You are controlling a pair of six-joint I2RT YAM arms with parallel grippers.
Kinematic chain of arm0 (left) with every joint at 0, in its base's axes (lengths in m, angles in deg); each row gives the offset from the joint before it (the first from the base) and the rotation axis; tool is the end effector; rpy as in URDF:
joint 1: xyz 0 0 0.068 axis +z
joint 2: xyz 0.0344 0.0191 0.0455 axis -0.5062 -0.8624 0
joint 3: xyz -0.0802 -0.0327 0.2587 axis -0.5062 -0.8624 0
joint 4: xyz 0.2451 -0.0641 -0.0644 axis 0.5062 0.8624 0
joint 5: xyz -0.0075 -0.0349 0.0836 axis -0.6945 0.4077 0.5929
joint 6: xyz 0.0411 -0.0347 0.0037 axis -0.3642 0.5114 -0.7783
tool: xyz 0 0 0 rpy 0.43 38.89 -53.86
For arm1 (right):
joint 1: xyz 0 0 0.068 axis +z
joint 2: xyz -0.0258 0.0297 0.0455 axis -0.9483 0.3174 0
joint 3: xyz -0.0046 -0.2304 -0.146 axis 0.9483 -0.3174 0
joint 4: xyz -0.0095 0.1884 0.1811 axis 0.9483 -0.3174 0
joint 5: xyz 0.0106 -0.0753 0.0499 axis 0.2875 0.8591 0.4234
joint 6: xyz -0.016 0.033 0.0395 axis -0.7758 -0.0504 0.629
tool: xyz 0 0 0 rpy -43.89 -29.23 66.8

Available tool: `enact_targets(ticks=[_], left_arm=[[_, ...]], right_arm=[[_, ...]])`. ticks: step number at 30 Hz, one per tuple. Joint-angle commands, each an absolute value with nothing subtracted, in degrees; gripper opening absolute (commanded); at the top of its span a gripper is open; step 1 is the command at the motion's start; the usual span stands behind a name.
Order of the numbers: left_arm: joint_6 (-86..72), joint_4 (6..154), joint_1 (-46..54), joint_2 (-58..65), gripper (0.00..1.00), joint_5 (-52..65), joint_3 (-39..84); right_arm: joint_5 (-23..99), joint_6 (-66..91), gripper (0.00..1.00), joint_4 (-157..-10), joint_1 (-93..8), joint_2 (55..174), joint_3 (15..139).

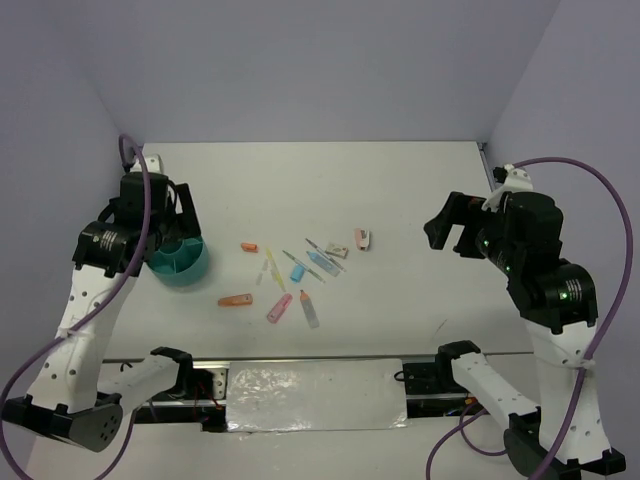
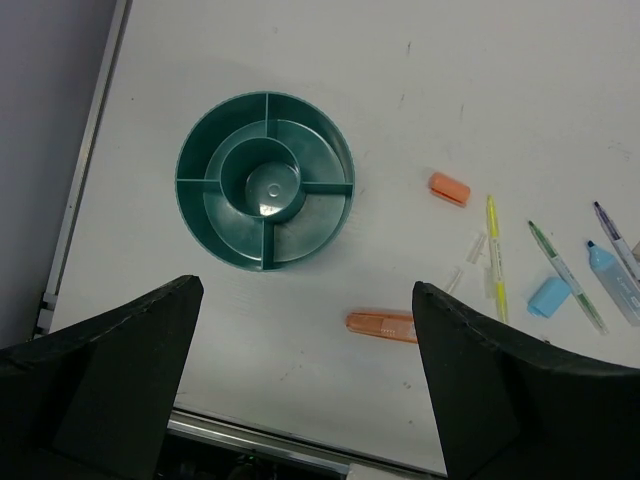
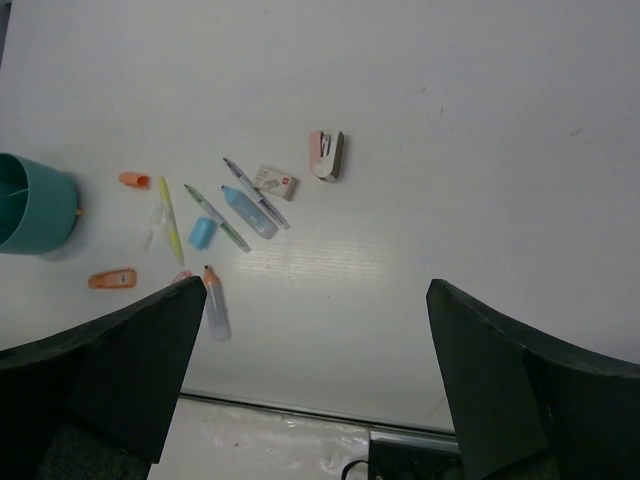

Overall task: Sort the stationery into containers
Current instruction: Pick up the pen from the center of the board.

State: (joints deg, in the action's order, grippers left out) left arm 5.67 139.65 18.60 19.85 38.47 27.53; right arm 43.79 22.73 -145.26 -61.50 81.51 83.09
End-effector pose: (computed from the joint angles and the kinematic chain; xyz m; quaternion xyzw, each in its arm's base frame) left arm 0.1776 -0.0226 0.4083 -0.1845 0.8672 0.0434 0.4605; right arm 0.1080 0.0205 0.4429 0.0412 0.8589 0.1347 0.4924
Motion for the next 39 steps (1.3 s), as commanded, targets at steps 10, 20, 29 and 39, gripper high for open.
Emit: enact_targets(ticks=[10, 20, 29, 39], left_arm=[[8.8, 138.5, 18.8, 21.8, 0.99, 38.5, 30.3], [14.0, 139.6, 18.9, 24.4, 0.99, 33.9, 21.3], [13.7, 140.6, 18.9, 27.3, 0.99, 33.6, 18.0], [12.7, 141.8, 18.8, 28.8, 0.99, 33.9, 16.2]], right_arm=[[22.7, 31.8, 1.00, -123.2, -58.0, 81.1, 71.2], [45.9, 17.8, 0.57, -124.8, -35.1, 122.1, 83.5], [50.6, 7.8, 0.46, -125.2, -28.1, 142.5, 94.8], [49.7, 3.0, 0.48, -126.0, -23.8, 152.9, 104.0]])
